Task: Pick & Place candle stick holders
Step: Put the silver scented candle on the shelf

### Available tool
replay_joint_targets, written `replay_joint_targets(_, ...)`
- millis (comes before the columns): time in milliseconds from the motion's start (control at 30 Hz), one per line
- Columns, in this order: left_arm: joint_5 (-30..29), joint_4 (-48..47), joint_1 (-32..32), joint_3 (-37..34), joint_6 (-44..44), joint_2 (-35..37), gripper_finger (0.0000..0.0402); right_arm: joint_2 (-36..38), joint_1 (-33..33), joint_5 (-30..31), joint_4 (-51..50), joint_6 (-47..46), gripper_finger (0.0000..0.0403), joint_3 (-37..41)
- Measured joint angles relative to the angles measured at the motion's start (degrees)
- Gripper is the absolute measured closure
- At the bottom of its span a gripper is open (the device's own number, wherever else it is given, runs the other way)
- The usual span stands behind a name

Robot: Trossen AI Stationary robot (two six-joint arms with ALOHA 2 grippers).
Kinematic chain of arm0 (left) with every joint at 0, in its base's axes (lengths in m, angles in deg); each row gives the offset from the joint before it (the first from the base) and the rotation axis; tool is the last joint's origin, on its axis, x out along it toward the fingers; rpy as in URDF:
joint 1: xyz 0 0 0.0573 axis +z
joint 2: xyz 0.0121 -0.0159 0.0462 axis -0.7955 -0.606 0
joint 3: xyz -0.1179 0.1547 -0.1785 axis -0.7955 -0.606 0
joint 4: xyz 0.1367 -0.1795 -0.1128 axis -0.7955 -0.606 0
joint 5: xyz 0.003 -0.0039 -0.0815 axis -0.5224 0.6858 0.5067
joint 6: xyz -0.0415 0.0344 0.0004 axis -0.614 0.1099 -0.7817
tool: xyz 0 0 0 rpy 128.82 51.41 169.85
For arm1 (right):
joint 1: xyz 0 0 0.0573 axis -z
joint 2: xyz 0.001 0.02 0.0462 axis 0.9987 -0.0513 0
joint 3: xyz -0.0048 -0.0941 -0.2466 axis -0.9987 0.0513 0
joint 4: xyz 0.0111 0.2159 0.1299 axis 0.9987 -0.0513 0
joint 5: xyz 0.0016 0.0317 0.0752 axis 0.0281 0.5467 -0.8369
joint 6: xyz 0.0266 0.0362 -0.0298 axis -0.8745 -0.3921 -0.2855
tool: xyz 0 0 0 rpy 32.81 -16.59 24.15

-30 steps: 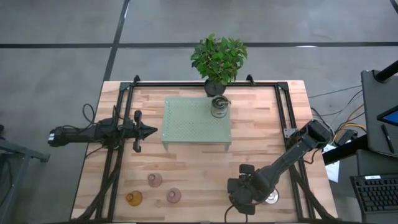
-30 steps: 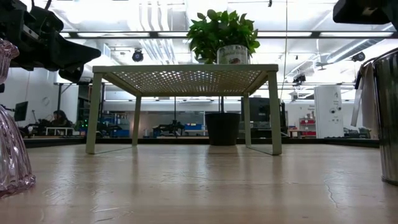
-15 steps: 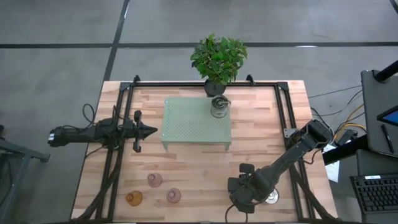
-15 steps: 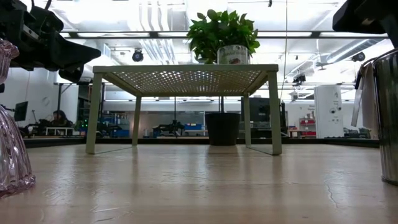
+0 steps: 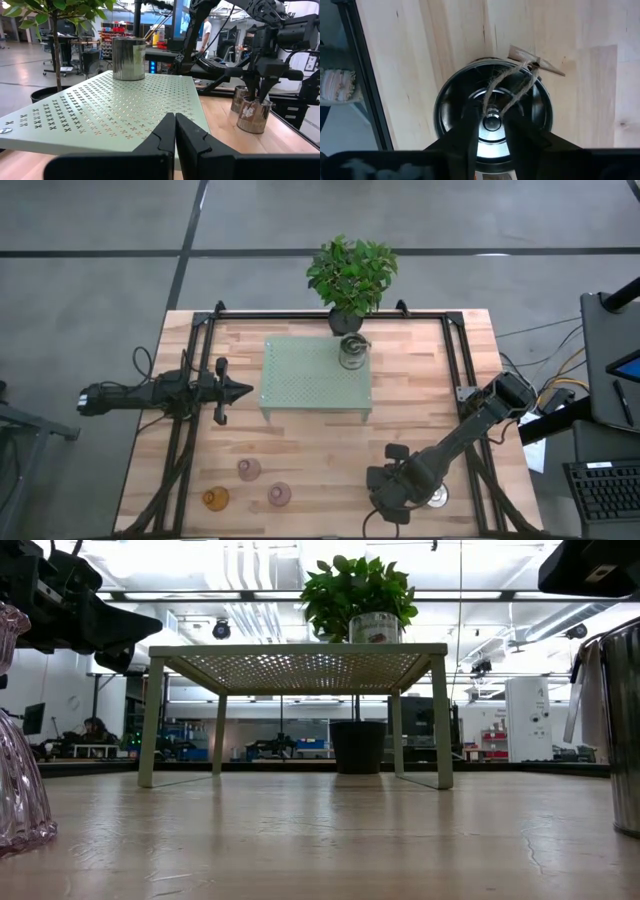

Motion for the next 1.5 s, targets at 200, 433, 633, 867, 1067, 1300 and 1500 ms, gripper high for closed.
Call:
replay_joint_targets(200,-0.01,0.0,0.01,0.0,0.0,0.0,0.0392,0.0,0.0,-0.13,-0.27,0.19,0.0351,0.0)
replay_joint_targets(433,0.0,0.0,-0.01,0.0,0.0,0.0,0.0392,0.0,0.02,-0.39,-0.25,0.43,0.0365,0.0)
replay_joint_targets(633,0.0,0.01,0.01,0.0,0.02,0.0,0.0392,0.04,0.04,-0.44,-0.49,0.75,0.0363,-0.46)
replay_joint_targets(867,0.01,0.0,-0.01,0.0,0.0,0.0,0.0392,-0.11,0.25,-0.53,-0.85,2.46,0.0364,-1.89)
replay_joint_targets(1067,0.02,0.0,0.0,0.0,0.01,-0.02,0.0392,-0.11,0.82,-0.44,-2.39,3.24,0.0364,-2.49)
replay_joint_targets(1300,0.0,0.01,0.0,0.0,0.0,-0.01,0.0392,0.27,1.64,-0.48,-2.28,5.03,0.0364,-2.49)
replay_joint_targets(1500,0.02,0.01,0.0,0.0,0.01,-0.02,0.0392,2.01,3.3,-1.31,-2.33,7.45,0.0364,-2.49)
